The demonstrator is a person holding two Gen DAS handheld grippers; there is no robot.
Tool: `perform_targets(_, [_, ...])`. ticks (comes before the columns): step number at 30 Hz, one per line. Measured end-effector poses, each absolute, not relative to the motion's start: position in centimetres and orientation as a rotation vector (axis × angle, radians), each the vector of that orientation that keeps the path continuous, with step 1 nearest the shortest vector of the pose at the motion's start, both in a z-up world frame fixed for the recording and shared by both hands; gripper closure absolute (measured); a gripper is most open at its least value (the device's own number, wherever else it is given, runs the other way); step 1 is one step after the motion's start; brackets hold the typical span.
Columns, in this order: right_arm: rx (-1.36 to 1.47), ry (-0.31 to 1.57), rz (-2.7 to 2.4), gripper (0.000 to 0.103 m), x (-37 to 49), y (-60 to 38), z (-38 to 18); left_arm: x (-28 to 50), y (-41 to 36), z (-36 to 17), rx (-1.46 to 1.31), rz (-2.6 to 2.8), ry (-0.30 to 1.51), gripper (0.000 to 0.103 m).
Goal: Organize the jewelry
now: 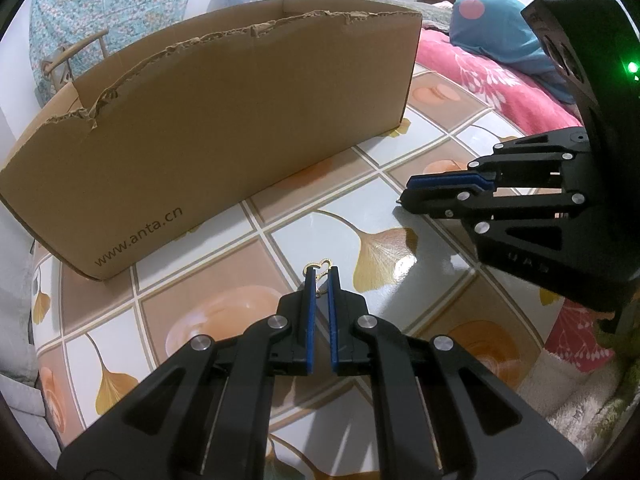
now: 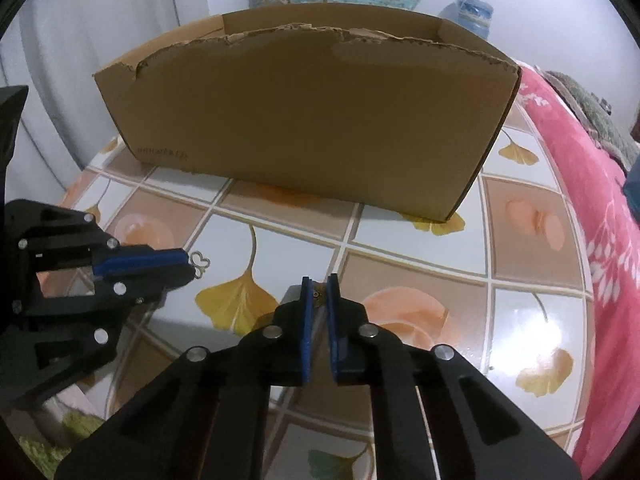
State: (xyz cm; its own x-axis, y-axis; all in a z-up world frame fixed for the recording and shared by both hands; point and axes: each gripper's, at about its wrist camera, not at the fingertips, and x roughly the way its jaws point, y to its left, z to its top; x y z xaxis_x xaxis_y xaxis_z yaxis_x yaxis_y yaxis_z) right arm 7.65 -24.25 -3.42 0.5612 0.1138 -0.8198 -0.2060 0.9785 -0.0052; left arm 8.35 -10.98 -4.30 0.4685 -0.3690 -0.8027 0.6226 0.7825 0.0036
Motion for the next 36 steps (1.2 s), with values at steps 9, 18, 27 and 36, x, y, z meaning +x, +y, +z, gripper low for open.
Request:
perform_targets(9, [0.02,0.982,0.217,0.095,7.2,-26.2,-3.2,8.3,-11.0,-4.3,0.316,-0.621,0.894,0.098])
perform_targets(18, [-0.014,0.965,0.198,0.071,7.6,-25.2,-3.2,8.3,-11.1,-4.3,0.315,-0.619,0.894,0.098])
perform_targets(27, [-0.04,0.959,0.165,0.072,7.9,-24.5,-3.6,8.3,-11.0,-4.3,0.316,-0.62,0.893,0.098])
perform_targets(36, [-0.048,0.948,0.165,0.09,7.5,-23.9,-3.5,8.3,-11.0,-4.2,0.318,-0.62,0.892,0.098])
